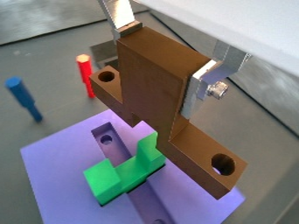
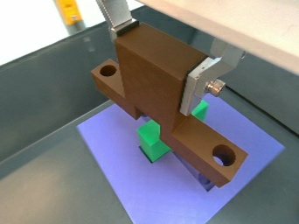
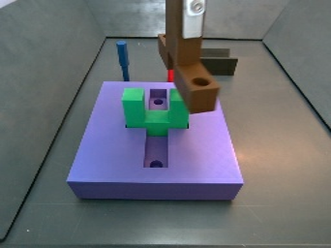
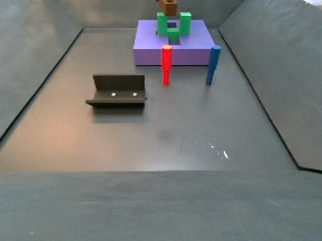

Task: Pick up the brown object. Move up. Move to above the board. Insert the brown object.
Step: Insert the brown object.

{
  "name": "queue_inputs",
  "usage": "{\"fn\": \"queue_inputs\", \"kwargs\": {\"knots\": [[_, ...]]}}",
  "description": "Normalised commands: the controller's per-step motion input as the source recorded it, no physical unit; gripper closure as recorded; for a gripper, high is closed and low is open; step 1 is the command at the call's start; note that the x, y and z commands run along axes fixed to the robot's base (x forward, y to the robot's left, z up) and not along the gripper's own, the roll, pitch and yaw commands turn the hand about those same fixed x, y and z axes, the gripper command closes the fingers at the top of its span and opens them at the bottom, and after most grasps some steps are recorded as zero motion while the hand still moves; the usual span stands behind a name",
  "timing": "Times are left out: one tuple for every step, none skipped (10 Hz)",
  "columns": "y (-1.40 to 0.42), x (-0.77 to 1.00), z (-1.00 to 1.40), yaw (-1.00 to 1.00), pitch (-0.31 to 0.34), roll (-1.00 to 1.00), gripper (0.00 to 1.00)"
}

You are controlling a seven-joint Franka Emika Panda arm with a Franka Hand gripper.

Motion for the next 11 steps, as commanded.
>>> {"fn": "queue_inputs", "kwargs": {"knots": [[-0.1, -0.15, 0.0, -0.79, 0.233, 0.2, 1.0], [-0.3, -0.08, 0.0, -0.7, 0.197, 0.15, 1.0], [-0.34, -0.24, 0.0, -0.58, 0.101, 0.14, 1.0], [-0.33, -0.22, -0.04, -0.36, 0.01, 0.14, 1.0], [-0.04, -0.02, -0.13, -0.25, 0.024, 0.17, 1.0], [0.0, -0.01, -0.18, -0.02, 0.031, 0.26, 1.0], [0.05, 0.0, -0.22, 0.0, 0.014, 0.25, 1.0], [0.07, 0.0, -0.26, 0.01, 0.0, 0.2, 1.0], [0.05, -0.02, -0.33, 0.04, 0.0, 0.1, 1.0], [0.11, -0.06, -0.25, 0.01, -0.026, -0.02, 1.0], [0.13, -0.16, -0.24, 0.01, -0.073, -0.08, 1.0]]}}
